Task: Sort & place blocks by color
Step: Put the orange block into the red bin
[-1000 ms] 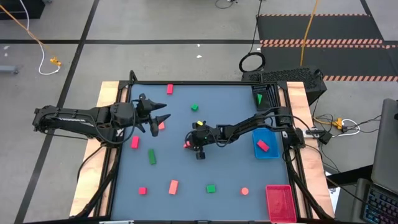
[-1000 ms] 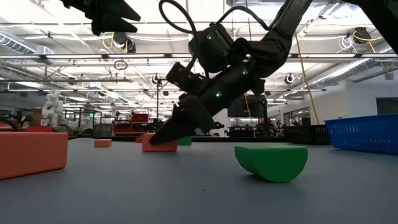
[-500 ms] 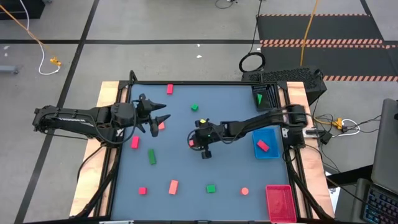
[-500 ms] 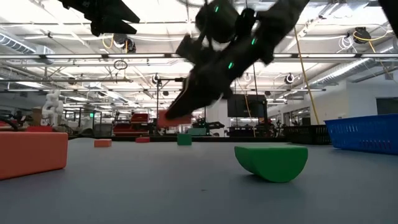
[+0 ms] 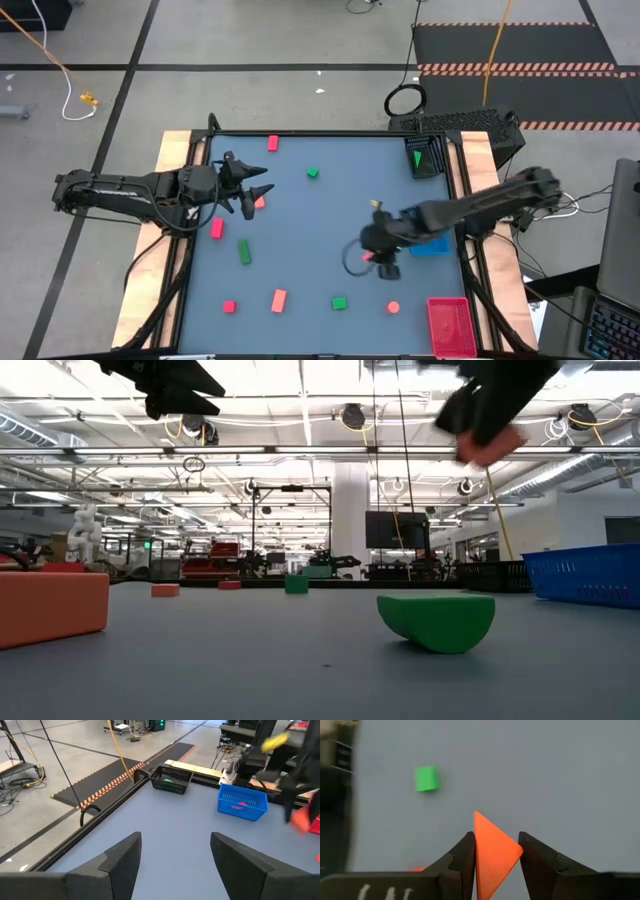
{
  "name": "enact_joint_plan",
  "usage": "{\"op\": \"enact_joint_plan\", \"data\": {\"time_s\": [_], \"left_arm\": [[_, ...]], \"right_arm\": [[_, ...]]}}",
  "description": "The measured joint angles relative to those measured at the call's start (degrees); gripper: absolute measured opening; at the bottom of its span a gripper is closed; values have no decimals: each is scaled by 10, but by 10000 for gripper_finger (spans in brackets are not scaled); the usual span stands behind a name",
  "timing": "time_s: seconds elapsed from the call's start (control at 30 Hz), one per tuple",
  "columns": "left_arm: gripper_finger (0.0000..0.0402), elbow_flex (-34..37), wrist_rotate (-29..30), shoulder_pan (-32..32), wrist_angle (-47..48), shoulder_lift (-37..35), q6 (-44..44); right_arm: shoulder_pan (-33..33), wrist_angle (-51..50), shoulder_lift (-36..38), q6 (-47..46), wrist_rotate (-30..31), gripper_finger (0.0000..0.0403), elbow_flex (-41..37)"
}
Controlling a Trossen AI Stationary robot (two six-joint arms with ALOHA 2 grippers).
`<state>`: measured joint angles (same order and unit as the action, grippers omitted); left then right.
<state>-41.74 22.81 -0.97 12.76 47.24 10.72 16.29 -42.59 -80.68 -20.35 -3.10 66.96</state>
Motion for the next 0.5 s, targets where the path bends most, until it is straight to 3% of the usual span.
{"op": "enact_joint_plan", "data": {"time_s": [0.23,0.5], "left_arm": [[239,0,0,0,-2,0,5],[239,0,0,0,-32,0,-16]], "right_arm": [[130,-50,78,-186,51,113,0],[272,-109,75,-375,65,113,0]]}}
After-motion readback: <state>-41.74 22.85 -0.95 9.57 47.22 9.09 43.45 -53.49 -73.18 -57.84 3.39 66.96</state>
